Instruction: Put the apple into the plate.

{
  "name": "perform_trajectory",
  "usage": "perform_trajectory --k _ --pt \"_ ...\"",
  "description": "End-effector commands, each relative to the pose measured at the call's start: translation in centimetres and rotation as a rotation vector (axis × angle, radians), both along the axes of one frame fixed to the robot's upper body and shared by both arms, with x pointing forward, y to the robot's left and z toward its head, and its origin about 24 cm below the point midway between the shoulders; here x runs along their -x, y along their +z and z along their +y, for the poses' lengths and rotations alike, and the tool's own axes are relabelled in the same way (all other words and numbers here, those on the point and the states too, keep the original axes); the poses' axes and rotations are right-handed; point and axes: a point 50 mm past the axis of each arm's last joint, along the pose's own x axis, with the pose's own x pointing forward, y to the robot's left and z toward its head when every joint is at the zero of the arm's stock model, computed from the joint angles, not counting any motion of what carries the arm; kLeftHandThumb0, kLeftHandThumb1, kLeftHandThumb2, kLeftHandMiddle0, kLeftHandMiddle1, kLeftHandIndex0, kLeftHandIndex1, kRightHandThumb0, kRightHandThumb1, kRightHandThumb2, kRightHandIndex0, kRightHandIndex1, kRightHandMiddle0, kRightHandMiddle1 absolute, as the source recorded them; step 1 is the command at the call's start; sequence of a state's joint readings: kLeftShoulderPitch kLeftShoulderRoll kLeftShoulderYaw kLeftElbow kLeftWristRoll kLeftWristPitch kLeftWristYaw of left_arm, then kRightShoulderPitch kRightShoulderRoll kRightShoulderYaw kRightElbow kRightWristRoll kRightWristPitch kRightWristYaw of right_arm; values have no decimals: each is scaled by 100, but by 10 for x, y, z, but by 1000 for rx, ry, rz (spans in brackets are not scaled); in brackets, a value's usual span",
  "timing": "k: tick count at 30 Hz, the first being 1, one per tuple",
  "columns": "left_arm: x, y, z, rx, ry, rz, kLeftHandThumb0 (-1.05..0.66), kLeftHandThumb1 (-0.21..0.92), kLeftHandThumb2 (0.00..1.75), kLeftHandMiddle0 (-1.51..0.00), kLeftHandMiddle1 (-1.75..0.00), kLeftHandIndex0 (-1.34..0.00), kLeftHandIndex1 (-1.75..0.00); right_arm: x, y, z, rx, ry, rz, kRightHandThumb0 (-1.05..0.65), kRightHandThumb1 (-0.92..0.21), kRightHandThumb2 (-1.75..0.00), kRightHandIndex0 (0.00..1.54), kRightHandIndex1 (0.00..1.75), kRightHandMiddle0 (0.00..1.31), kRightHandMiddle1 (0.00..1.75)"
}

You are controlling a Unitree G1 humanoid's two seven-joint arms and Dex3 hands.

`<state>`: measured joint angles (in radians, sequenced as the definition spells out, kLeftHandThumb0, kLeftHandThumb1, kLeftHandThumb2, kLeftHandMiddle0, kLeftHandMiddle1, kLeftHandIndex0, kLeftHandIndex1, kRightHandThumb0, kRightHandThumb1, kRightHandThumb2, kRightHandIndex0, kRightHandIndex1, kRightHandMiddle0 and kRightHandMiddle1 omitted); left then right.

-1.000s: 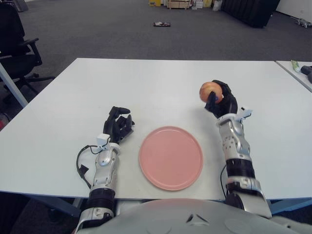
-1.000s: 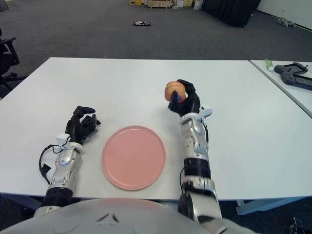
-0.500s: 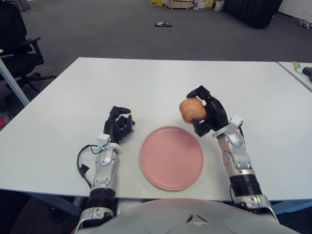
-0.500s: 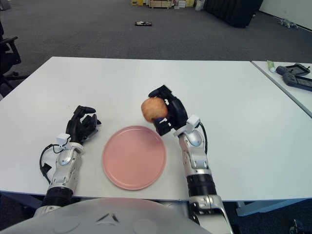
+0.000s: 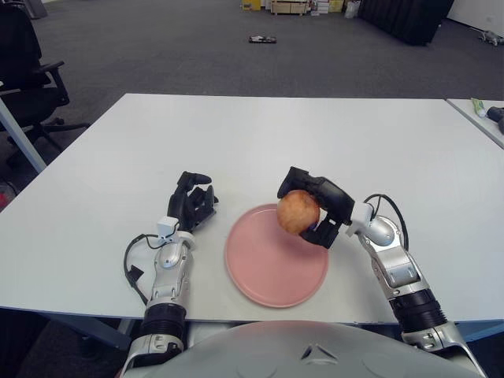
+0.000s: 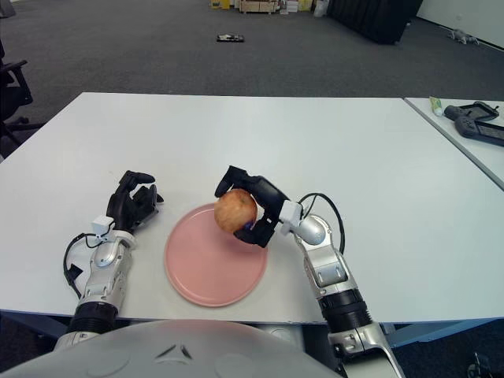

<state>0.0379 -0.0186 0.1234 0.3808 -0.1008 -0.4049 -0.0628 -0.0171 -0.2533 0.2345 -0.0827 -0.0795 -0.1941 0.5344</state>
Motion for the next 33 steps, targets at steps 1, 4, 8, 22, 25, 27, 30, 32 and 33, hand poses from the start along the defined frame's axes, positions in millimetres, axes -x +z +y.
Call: perform_trajectory --k 1,4,8,22,25,27,30,32,33 --pt "0 -4 0 -11 -7 23 -40 62 94 -71 -175 -38 -175 1 8 3 72 22 -22 -55 -13 -155 127 175 77 175" --pt "0 -4 0 -10 -8 22 -40 62 95 -72 -175 -39 -175 4 9 5 107 30 -26 -54 -16 -151 125 175 74 175" --pt "0 -5 0 -1 -8 22 -40 61 95 -71 -175 -39 -175 7 9 10 158 48 -58 -52 -18 -148 123 175 72 175" --pt "1 -5 -1 10 1 33 -39 64 91 -62 -175 -36 -175 7 -8 19 324 44 -123 -50 -23 -142 121 175 68 175" --pt "1 -5 -1 13 1 35 -39 65 90 -60 -175 -36 -175 8 -9 19 340 44 -136 -50 -23 -142 121 175 67 175" --pt "1 -5 -1 16 3 38 -39 66 89 -59 -175 -36 -175 8 -10 20 360 44 -150 -50 -23 -142 121 175 67 175" --pt "1 -5 -1 24 4 43 -39 66 88 -59 -175 -35 -175 9 -12 22 402 45 -181 -50 -23 -141 121 175 67 175" --pt "1 -6 -1 28 3 43 -39 67 88 -58 -175 -35 -175 9 -13 23 426 44 -195 -50 -23 -141 121 175 67 175" --pt "1 -6 -1 30 3 43 -39 67 88 -58 -175 -35 -175 9 -14 23 433 43 -196 -50 -23 -141 121 175 67 175"
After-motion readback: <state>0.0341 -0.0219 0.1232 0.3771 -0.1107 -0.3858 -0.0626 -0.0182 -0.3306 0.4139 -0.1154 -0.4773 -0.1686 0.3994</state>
